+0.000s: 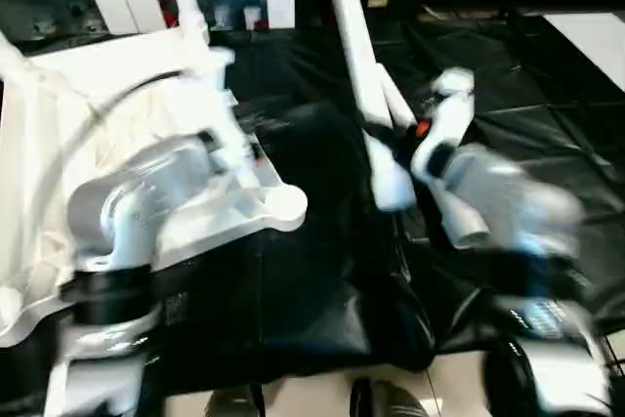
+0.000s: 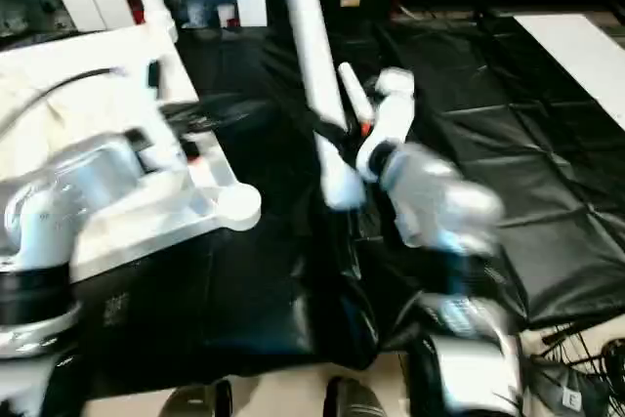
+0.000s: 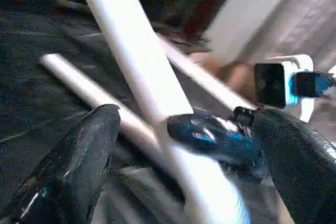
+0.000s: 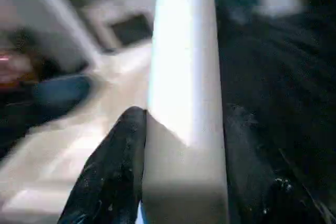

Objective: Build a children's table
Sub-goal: Pick table leg

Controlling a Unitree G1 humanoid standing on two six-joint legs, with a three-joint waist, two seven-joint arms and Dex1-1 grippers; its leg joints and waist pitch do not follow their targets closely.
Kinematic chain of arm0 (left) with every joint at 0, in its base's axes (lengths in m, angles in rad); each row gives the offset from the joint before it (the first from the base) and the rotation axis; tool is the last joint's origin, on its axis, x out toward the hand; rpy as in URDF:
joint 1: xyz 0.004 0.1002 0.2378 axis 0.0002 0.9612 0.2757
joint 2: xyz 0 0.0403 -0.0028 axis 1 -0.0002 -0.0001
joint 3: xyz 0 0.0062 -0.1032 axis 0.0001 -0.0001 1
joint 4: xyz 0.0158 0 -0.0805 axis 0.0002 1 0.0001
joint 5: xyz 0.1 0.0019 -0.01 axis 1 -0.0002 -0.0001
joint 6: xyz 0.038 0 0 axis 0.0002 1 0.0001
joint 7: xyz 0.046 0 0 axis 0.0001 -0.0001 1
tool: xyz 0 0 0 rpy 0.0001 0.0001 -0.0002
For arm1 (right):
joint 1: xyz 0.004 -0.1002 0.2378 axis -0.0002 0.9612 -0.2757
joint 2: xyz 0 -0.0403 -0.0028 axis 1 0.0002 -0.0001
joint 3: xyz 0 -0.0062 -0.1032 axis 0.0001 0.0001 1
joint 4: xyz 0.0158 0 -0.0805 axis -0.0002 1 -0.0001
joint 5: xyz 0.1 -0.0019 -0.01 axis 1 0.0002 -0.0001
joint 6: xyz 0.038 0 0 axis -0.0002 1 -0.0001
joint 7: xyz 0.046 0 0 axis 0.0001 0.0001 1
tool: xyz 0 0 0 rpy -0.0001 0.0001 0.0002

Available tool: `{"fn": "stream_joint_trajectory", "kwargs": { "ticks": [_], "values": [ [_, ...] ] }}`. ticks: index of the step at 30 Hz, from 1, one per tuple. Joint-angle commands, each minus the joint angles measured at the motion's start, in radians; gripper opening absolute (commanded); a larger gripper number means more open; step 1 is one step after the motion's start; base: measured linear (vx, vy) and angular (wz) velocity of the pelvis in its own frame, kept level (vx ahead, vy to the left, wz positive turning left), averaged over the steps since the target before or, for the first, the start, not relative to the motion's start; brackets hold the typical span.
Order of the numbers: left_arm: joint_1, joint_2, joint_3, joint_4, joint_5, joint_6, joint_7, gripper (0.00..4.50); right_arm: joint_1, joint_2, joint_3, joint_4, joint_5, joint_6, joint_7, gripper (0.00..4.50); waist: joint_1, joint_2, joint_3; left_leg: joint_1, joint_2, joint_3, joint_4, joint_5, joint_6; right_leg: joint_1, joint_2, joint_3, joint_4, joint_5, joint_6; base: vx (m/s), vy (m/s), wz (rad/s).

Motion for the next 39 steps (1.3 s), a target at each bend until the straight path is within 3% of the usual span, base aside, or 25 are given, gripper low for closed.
{"fn": "stream_joint_trajectory", "kwargs": {
  "ticks": [1, 3, 4, 6, 9, 14, 16, 18, 28, 31, 37, 39],
  "values": [
    [-0.010, -0.008, 0.031, -0.005, -0.036, 0.044, 0.011, 4.50, 0.019, -0.023, 0.019, -0.049, 0.038, 0.007, 0.041, 1.78, 0.004, -0.004, -0.112, 0.011, 0.003, 0.004, -0.056, -0.187, 0.030, 0.070, -0.037, 0.030, -0.079, -0.277, -0.175, 0.000, 0.000, 0.00],
    [-0.042, -0.031, 0.064, 0.031, -0.059, 0.081, 0.026, 4.50, 0.063, -0.086, 0.064, -0.144, 0.082, 0.023, 0.119, 1.78, 0.005, -0.005, -0.110, 0.018, 0.002, 0.008, -0.054, -0.200, 0.026, 0.067, -0.034, 0.031, -0.090, -0.327, -0.152, 0.000, 0.000, 0.00],
    [-0.051, -0.037, 0.076, 0.042, -0.069, 0.086, 0.033, 4.50, 0.069, -0.099, 0.072, -0.166, 0.092, 0.035, 0.132, 1.78, 0.009, 0.001, -0.110, 0.019, 0.004, 0.005, -0.054, -0.196, 0.028, 0.066, -0.034, 0.031, -0.089, -0.323, -0.146, 0.000, 0.000, 0.00],
    [-0.065, -0.055, 0.106, 0.058, -0.110, 0.092, 0.054, 4.50, 0.076, -0.118, 0.082, -0.195, 0.096, 0.053, 0.152, 1.78, 0.009, -0.004, -0.108, 0.012, 0.001, 0.002, -0.056, -0.202, 0.027, 0.071, -0.034, 0.026, -0.091, -0.352, -0.136, 0.000, 0.000, 0.00],
    [-0.074, -0.069, 0.128, 0.062, -0.163, 0.101, 0.076, 4.50, 0.093, -0.144, 0.109, -0.225, 0.088, 0.055, 0.181, 1.78, 0.010, -0.008, -0.106, 0.017, 0.003, 0.003, -0.056, -0.218, 0.021, 0.063, -0.036, 0.026, -0.098, -0.409, -0.121, 0.000, 0.000, 0.00],
    [-0.081, -0.079, 0.143, 0.070, -0.159, 0.109, 0.105, 4.50, 0.102, -0.166, 0.146, -0.240, 0.089, 0.046, 0.192, 1.77, 0.012, -0.011, -0.108, 0.016, 0.006, 0.000, -0.059, -0.210, 0.024, 0.062, -0.036, 0.025, -0.099, -0.408, -0.102, 0.000, 0.000, 0.00],
    [-0.091, -0.095, 0.178, 0.090, -0.160, 0.117, 0.139, 4.32, 0.101, -0.176, 0.159, -0.239, 0.095, 0.038, 0.190, 1.77, 0.013, -0.015, -0.110, 0.015, 0.006, 0.002, -0.058, -0.199, 0.026, 0.062, -0.036, 0.025, -0.098, -0.387, -0.104, 0.000, 0.000, 0.00],
    [-0.093, -0.096, 0.188, 0.096, -0.163, 0.118, 0.148, 4.14, 0.099, -0.177, 0.162, -0.237, 0.093, 0.036, 0.189, 1.77, 0.014, -0.013, -0.110, 0.015, 0.006, 0.001, -0.058, -0.193, 0.029, 0.062, -0.036, 0.025, -0.096, -0.368, -0.107, 0.000, 0.000, 0.00],
    [-0.086, -0.086, 0.186, 0.094, -0.192, 0.113, 0.171, 3.36, 0.090, -0.182, 0.177, -0.224, 0.087, 0.022, 0.187, 1.77, 0.016, -0.016, -0.115, 0.011, 0.008, 0.002, -0.056, -0.164, 0.039, 0.068, -0.038, 0.028, -0.086, -0.278, -0.144, 0.000, 0.000, 0.00],
    [-0.092, -0.087, 0.186, 0.099, -0.179, 0.113, 0.174, 3.24, 0.086, -0.182, 0.179, -0.216, 0.086, 0.017, 0.183, 1.77, 0.016, -0.014, -0.116, 0.013, 0.008, 0.002, -0.056, -0.166, 0.038, 0.068, -0.038, 0.027, -0.086, -0.282, -0.145, 0.000, 0.000, 0.00],
    [-0.096, -0.089, 0.184, 0.101, -0.187, 0.097, 0.193, 2.48, 0.088, -0.182, 0.184, -0.216, 0.085, 0.009, 0.177, 1.77, 0.016, -0.014, -0.117, 0.013, 0.008, 0.002, -0.056, -0.176, 0.032, 0.069, -0.039, 0.027, -0.088, -0.296, -0.141, 0.000, 0.000, 0.00],
    [-0.097, -0.081, 0.176, 0.105, -0.169, 0.081, 0.209, 2.43, 0.090, -0.185, 0.186, -0.215, 0.085, 0.003, 0.173, 1.77, 0.017, -0.013, -0.118, 0.014, 0.008, 0.002, -0.057, -0.186, 0.027, 0.069, -0.039, 0.027, -0.089, -0.311, -0.134, 0.000, 0.000, 0.00]
  ]
}}
